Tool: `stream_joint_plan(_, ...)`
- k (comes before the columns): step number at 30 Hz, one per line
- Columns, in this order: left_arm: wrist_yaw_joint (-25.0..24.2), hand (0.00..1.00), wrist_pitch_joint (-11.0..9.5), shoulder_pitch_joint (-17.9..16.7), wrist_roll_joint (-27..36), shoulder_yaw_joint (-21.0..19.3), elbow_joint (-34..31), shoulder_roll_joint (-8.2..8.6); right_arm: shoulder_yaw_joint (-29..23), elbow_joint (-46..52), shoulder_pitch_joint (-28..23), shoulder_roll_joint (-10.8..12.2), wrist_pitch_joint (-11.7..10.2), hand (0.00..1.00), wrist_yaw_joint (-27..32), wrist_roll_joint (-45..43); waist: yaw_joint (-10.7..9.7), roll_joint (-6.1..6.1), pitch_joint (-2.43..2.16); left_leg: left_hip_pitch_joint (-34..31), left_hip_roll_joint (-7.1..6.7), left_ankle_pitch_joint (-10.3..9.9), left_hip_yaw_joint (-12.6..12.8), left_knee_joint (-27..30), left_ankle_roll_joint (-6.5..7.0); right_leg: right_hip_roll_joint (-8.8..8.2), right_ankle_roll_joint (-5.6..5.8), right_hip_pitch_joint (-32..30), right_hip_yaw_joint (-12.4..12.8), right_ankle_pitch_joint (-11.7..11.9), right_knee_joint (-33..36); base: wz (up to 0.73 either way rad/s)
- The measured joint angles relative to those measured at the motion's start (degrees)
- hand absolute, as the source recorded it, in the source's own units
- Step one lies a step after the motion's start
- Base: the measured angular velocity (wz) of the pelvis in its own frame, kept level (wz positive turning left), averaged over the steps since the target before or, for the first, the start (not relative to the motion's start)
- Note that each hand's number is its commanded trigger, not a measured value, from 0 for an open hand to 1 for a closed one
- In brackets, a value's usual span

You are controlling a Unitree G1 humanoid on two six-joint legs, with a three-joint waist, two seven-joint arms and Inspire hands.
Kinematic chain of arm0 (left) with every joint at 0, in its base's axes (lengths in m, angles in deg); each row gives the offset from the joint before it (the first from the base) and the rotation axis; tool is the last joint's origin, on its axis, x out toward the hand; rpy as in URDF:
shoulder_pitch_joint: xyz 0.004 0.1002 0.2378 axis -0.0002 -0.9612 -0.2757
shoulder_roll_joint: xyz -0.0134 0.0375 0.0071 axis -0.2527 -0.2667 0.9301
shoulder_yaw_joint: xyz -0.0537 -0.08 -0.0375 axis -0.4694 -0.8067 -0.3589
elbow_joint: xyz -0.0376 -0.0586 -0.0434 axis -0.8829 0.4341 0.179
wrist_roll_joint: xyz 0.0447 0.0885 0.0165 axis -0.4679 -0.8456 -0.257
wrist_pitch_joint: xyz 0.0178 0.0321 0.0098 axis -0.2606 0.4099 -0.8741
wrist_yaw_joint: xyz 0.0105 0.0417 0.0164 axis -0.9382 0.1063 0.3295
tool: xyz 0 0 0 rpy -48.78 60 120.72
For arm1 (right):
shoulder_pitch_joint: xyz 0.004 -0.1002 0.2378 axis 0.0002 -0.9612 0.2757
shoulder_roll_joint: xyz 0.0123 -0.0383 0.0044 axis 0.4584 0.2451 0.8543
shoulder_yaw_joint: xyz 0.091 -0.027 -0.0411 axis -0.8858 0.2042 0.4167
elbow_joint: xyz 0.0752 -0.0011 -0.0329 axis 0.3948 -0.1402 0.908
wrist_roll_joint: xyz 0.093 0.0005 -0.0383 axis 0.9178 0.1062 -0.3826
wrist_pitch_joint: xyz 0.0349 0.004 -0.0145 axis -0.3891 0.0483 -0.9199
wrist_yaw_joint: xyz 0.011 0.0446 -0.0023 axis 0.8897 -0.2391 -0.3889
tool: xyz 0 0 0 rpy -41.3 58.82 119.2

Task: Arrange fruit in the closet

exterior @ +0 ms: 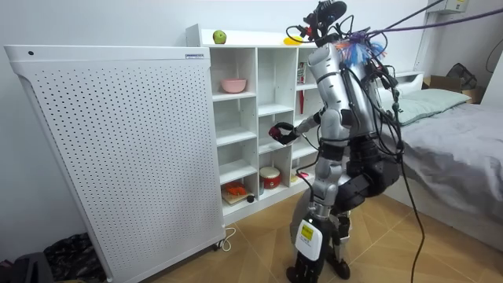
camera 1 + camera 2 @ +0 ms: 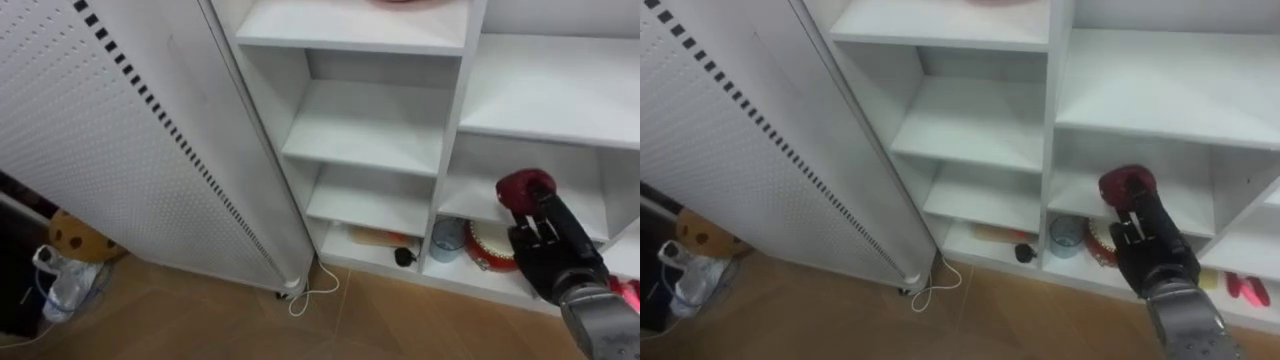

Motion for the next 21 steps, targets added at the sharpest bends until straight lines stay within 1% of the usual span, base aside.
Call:
stream_joint_plan(3,0.61,0.0,-0.07,-0.16,0.03,-0.09,-0.25,-0.45,-1.24,0.0,1.79,-0.7,-0.38,1.0,1.27,-0.02,0.07,0.05,-0.03,-1.15,0.07,-0.38,-0.14,2.11,0.19,-0.62,-0.43,-0.67,-0.67,-0.41,1.77,0.05)
stream_joint_plan(5,0.62,0.0,-0.08,-0.45,0.01,-0.03,-0.26,-0.51,-1.57,0.0,2.73,-1.26,-0.79,1.0,1.75,0.1,0.16,0.05,-0.03,-1.41,0.09,-0.78,-0.29,2.95,0.24,-0.58,-0.31,-0.7,-0.68,-0.63,2.38,0.03)
stream_joint_plan(6,0.62,0.0,-0.08,-0.58,0.01,0.02,-0.27,-0.51,-1.58,0.0,3.07,-1.79,-1.35,1.0,2.03,0.23,0.44,0.04,-0.03,-1.51,0.12,-0.85,-0.27,3.36,0.29,-0.44,-0.19,-0.69,-0.55,-0.68,2.54,0.0)
stream_joint_plan(7,0.62,0.0,-0.08,-0.94,0.01,0.05,-0.37,-0.51,-1.72,0.0,3.63,-2.21,-1.68,0.82,3.12,0.39,0.61,0.02,-0.05,-1.61,0.1,-1.0,-0.26,3.72,0.4,-0.32,0.07,-0.81,-0.18,-0.8,2.87,0.0)
stream_joint_plan(8,0.62,0.0,-0.07,-1.28,-0.01,0.04,-0.56,-0.52,-1.72,0.0,3.99,-2.37,-1.81,0.02,3.66,0.39,0.71,0.0,-0.06,-1.67,0.1,-1.12,-0.27,3.99,0.46,-0.32,0.16,-0.93,0.04,-0.86,3.13,-0.05)
stream_joint_plan(9,0.62,0.0,-0.07,-1.84,-0.09,0.05,-0.82,-0.51,-1.71,0.0,4.54,-2.74,-2.17,0.0,4.34,0.24,1.03,-0.04,-0.09,-1.85,0.1,-1.42,-0.06,4.54,0.55,-0.39,0.28,-1.27,0.41,-0.98,3.65,-0.07)
stream_joint_plan(10,0.63,0.0,-0.07,-2.05,-0.09,0.03,-0.92,-0.52,-1.71,0.0,4.81,-3.05,-2.18,0.0,4.65,0.21,1.14,-0.04,-0.09,-1.97,0.08,-1.53,0.03,4.63,0.5,-0.52,0.28,-1.44,0.43,-0.97,3.79,-0.04)
stream_joint_plan(11,0.73,0.0,-0.07,-2.66,-0.07,0.0,-1.27,-0.62,-1.72,-0.01,5.32,-3.61,-2.18,0.0,5.22,-0.03,1.17,-0.04,-0.1,-2.29,0.07,-1.64,0.26,5.11,0.69,-1.0,0.17,-1.75,0.15,-1.03,4.36,0.0)
stream_joint_plan(13,0.75,0.0,0.07,-3.72,-0.08,0.0,-1.31,-0.96,-1.72,-0.01,5.66,-4.25,-2.24,0.0,5.99,-0.31,1.24,-0.03,-0.11,-2.89,0.12,-2.13,0.26,6.64,0.96,-1.16,0.01,-2.18,0.2,-1.31,5.56,0.0)
stream_joint_plan(15,0.75,0.0,0.06,-3.96,-0.07,0.0,-1.3,-1.19,-1.72,-0.01,5.81,-4.39,-2.62,0.0,6.29,-0.36,1.21,-0.03,-0.11,-3.14,0.16,-2.33,0.24,7.24,1.07,-1.25,0.09,-2.33,0.21,-1.48,5.96,0.0)
stream_joint_plan(18,0.75,0.0,-0.01,-3.93,-0.09,0.0,-1.29,-1.56,-1.72,-0.01,6.49,-4.52,-2.69,0.0,7.4,-0.55,1.03,-0.05,-0.13,-3.7,0.08,-2.54,0.28,8.13,1.23,-1.84,-0.06,-2.78,-0.04,-1.67,6.81,0.0)
stream_joint_plan(21,0.75,0.0,-0.01,-3.94,-0.14,0.0,-1.26,-1.78,-1.71,-0.01,6.55,-4.58,-2.7,0.0,8.14,-0.6,1.02,-0.07,-0.14,-3.78,0.06,-2.92,0.42,8.8,1.44,-1.97,0.18,-2.87,0.15,-1.92,7.41,0.0)
